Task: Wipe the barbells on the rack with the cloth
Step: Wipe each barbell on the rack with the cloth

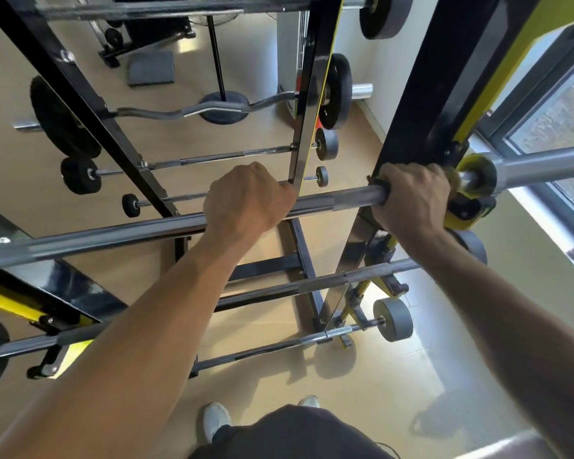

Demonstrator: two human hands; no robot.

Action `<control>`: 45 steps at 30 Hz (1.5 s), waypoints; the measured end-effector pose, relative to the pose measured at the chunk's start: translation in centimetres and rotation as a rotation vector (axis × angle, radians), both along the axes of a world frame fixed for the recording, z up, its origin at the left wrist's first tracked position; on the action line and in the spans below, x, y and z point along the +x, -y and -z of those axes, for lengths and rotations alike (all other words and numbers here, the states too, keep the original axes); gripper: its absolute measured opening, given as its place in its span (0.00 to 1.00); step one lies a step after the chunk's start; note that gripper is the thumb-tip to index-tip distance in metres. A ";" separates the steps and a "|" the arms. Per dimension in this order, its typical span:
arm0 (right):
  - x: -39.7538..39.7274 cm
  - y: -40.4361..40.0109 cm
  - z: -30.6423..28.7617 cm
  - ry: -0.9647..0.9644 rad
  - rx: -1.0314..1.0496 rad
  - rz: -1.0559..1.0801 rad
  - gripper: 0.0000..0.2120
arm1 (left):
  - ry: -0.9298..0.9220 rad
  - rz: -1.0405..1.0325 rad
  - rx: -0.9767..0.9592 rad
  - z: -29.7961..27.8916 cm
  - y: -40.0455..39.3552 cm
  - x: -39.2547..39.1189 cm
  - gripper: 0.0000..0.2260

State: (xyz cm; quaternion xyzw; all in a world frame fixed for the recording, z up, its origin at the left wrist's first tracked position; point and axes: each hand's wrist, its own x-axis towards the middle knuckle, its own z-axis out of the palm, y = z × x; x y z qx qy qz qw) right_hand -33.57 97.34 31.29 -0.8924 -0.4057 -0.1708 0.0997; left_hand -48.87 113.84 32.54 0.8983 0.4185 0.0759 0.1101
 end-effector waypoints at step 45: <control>-1.4 7.5 23.1 -0.397 -0.364 -0.238 0.34 | -0.164 -0.002 -0.239 24.4 1.1 -4.2 0.15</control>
